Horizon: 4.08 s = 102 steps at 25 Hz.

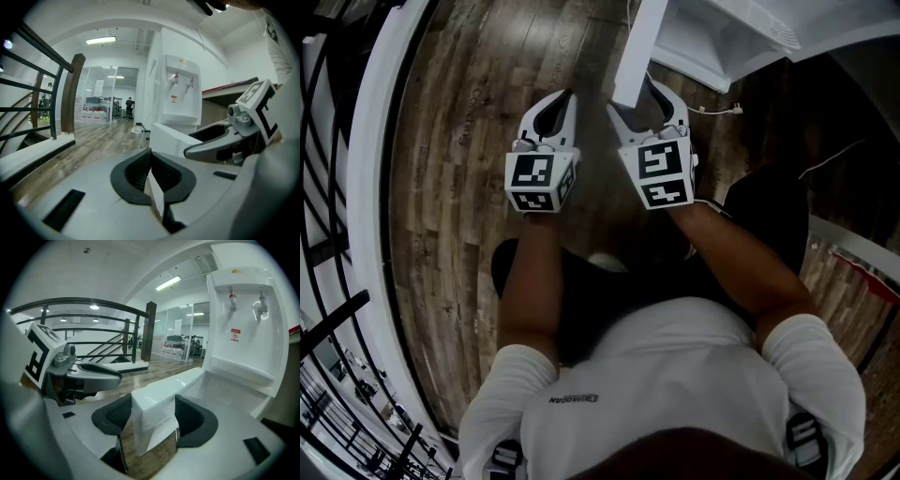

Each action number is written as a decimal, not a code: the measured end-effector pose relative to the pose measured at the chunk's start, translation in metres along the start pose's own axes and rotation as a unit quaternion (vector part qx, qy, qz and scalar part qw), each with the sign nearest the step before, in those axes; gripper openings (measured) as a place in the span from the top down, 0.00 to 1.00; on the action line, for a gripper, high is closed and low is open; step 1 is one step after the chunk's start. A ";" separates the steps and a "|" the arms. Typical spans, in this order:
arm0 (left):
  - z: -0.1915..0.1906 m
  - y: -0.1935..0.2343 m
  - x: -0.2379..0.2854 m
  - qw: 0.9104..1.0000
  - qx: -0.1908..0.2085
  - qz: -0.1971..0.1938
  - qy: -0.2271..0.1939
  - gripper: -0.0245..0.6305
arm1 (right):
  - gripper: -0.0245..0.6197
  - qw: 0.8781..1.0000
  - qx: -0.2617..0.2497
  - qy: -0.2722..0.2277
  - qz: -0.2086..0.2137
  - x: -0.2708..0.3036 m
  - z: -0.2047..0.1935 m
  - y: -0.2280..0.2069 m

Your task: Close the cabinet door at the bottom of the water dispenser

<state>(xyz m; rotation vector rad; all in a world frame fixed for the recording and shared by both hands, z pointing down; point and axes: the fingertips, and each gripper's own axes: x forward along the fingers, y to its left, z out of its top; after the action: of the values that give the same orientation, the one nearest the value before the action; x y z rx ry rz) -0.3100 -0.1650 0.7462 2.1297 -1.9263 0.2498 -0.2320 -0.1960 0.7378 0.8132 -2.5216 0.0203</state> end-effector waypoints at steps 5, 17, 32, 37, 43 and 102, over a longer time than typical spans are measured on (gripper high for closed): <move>-0.002 -0.005 0.005 1.000 0.009 -0.011 0.003 0.97 | 0.57 1.000 0.014 0.001 0.002 -0.007 -0.006 -0.006; -0.001 -0.034 0.029 0.997 0.027 -0.065 -0.003 0.97 | 0.57 0.997 0.067 0.022 -0.016 -0.039 -0.033 -0.039; 0.005 -0.073 0.054 0.990 0.060 -0.125 -0.012 0.97 | 0.57 0.991 0.099 0.041 -0.074 -0.072 -0.061 -0.090; 0.007 -0.080 0.058 0.989 0.062 -0.134 -0.013 0.97 | 0.58 0.988 0.112 0.043 -0.093 -0.078 -0.067 -0.106; 0.015 -0.085 0.056 0.988 0.066 -0.139 -0.022 0.97 | 0.58 0.985 0.127 0.049 -0.110 -0.081 -0.072 -0.117; 0.013 -0.141 0.105 0.983 0.063 -0.173 -0.005 0.97 | 0.71 0.961 0.152 0.019 -0.228 -0.074 -0.094 -0.288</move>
<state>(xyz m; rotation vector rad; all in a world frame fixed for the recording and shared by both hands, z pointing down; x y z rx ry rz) -0.1596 -0.2557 0.7541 2.5032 -1.5442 0.2966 0.0211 -0.3774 0.7496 1.4855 -2.2640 0.2708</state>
